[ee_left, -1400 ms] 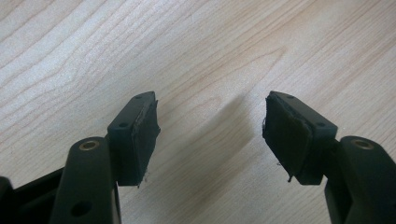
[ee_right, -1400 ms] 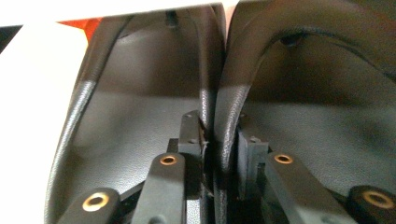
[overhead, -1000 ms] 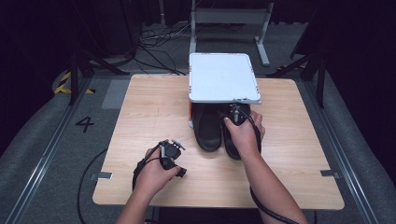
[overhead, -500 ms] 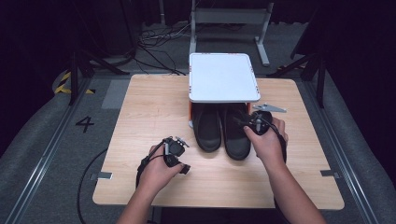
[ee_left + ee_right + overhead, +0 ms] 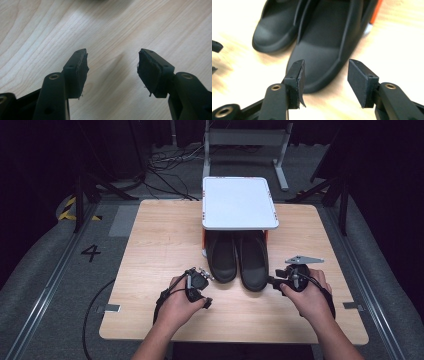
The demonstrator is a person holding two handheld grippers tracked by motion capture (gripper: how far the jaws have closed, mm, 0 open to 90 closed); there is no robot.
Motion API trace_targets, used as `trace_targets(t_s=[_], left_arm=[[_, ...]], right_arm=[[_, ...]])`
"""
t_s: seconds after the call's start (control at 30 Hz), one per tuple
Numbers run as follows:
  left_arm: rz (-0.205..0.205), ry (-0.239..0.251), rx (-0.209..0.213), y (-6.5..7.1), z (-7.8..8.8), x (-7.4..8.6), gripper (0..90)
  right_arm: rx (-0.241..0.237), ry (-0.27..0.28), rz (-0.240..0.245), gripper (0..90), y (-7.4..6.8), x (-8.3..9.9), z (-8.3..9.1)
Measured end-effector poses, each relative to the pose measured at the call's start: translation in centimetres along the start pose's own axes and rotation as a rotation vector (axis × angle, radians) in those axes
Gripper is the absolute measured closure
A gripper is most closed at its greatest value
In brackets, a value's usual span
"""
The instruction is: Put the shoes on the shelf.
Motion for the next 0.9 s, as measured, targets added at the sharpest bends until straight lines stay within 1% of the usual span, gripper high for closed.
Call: trace_targets(t_s=[0.07,0.13,0.17,0.2,0.23,0.27,0.3,0.4,0.47,0.57,0.6,0.63,0.67,0.7,0.77,0.83,0.9], left_arm=[[-0.013,0.002,0.003,0.3,0.0,-0.2,43.6],[-0.013,0.008,0.014,0.7,-0.2,-0.3,44.9],[-0.013,0.008,0.014,0.7,-0.2,-0.3,46.6],[-0.008,0.012,0.028,0.8,-0.3,-0.3,46.6],[-0.004,0.012,0.033,0.9,-0.4,-0.3,46.6],[-0.008,0.016,0.039,0.9,-0.6,-0.4,46.8],[-0.007,0.018,0.041,1.0,-0.7,-0.4,47.0],[0.003,0.023,0.022,1.0,-1.1,-0.8,48.7],[0.011,0.029,0.019,1.2,-1.4,-1.2,51.4],[0.009,0.014,0.007,1.3,-2.0,-1.7,58.9],[0.009,0.014,0.007,1.3,-2.0,-1.7,60.2],[0.008,0.012,0.006,1.3,-2.1,-1.8,60.2],[0.003,0.001,0.006,1.3,-2.2,-1.8,61.0],[0.01,0.003,0.013,1.4,-2.3,-1.9,61.4],[0.01,0.003,0.004,1.4,-2.3,-2.0,61.3],[0.012,0.007,0.011,1.5,-2.4,-2.1,61.0],[0.008,0.008,0.011,1.6,-2.4,-2.1,60.8]], right_arm=[[-0.003,-0.034,-0.004,51.9,0.0,0.6,0.3],[-0.01,-0.073,-0.005,55.2,-0.3,1.2,0.3],[-0.01,-0.073,-0.005,55.2,-0.3,1.2,0.3],[-0.035,-0.11,-0.006,60.4,-0.7,1.6,0.3],[-0.051,-0.128,-0.011,62.5,-1.0,1.8,0.3],[-0.06,-0.149,-0.013,64.1,-1.2,2.0,0.2],[-0.06,-0.172,-0.012,66.2,-1.3,2.2,0.2],[-0.055,-0.202,0.002,70.2,-1.4,2.6,-0.1],[-0.054,-0.22,0.011,72.2,-1.4,2.9,-0.5],[-0.047,-0.255,0.026,75.7,-1.4,3.5,-1.4],[-0.047,-0.255,0.026,75.7,-1.4,3.5,-1.4],[-0.057,-0.259,0.024,76.6,-1.5,3.7,-1.8],[-0.059,-0.259,0.027,77.9,-1.6,3.6,-2.1],[-0.057,-0.26,0.033,78.4,-1.6,3.6,-2.4],[-0.069,-0.269,0.037,79.8,-1.8,3.7,-3.0],[-0.063,-0.276,0.046,80.6,-1.7,3.6,-3.7],[-0.068,-0.27,0.049,81.2,-1.7,3.4,-4.0]])
Point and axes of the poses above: each handheld gripper's, and its own axes: z roughly backward along the jaws, x roughly out of its underside, y roughly to its right, the point moved 7 cm from there along -z, roughly forward along the jaws, and after that the axes turned 6 degrees about -x, right-handed, at the moved point
